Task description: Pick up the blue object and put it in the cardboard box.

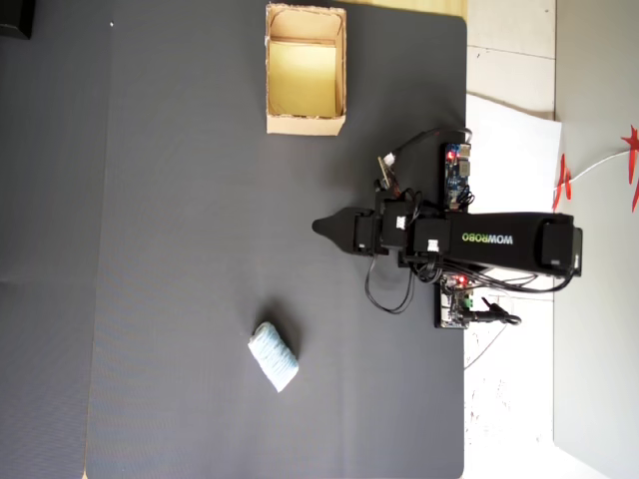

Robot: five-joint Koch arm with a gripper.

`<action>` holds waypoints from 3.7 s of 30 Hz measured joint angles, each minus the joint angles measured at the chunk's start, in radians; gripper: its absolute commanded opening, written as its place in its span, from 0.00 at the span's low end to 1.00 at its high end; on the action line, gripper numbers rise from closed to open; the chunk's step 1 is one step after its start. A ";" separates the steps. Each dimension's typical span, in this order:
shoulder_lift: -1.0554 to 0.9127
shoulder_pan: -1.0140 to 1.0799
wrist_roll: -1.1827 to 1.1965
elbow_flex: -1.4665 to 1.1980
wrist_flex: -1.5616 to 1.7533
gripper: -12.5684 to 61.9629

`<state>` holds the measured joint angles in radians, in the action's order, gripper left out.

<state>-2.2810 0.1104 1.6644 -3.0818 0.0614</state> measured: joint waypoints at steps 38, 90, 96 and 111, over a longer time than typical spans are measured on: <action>0.000 0.000 0.000 0.000 0.000 0.62; 0.000 -0.505 -0.005 0.000 0.021 0.62; 0.000 -0.630 -0.005 0.011 0.021 0.61; 0.003 -0.681 -0.043 0.288 -0.232 0.61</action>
<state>-2.2780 -0.5706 1.6214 -2.7934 -0.1703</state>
